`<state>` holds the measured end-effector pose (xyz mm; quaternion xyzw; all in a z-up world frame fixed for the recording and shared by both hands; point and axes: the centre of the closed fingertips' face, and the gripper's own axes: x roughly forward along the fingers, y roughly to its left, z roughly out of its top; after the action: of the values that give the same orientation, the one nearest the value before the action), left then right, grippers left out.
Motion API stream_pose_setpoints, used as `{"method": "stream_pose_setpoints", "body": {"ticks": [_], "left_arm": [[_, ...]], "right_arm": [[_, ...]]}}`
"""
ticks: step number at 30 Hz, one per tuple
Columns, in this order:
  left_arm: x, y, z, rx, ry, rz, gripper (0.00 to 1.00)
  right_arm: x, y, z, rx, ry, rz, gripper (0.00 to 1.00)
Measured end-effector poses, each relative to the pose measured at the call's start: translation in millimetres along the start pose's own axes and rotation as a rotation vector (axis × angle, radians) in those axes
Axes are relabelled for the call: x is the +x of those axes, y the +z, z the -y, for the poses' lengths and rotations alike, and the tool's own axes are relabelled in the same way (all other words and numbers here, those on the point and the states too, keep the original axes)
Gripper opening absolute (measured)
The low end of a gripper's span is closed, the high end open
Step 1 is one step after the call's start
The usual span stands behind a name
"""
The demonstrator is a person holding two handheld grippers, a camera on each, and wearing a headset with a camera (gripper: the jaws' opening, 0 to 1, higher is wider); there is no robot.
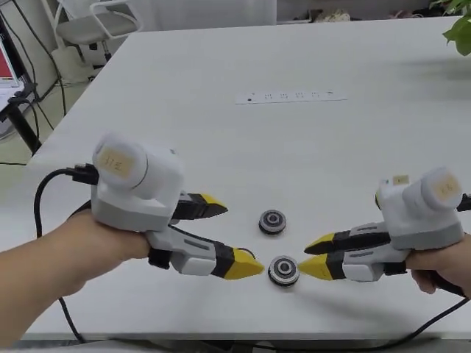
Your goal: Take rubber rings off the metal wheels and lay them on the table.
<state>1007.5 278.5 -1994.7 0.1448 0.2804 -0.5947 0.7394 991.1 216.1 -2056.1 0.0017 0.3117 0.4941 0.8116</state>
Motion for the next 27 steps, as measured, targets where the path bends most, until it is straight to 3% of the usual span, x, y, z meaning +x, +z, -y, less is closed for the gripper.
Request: {"method": "stream_pose_setpoints", "body": {"ticks": [11, 20, 27], "left_arm": [[8.5, -1.3, 1.5, 0.013, -0.015, -0.019, 0.63], [18.3, -8.6, 2.9, 0.025, -0.038, -0.049, 0.58], [27.2, -12.9, 5.9, 0.033, -0.056, -0.068, 0.57]], "right_arm": [[2.9, -14.5, -2.0, -0.1, 0.017, -0.039, 0.22], [6.4, -12.4, -1.3, -0.14, 0.017, -0.025, 0.22], [10.9, -16.9, -3.3, -0.179, 0.018, -0.049, 0.23]]}}
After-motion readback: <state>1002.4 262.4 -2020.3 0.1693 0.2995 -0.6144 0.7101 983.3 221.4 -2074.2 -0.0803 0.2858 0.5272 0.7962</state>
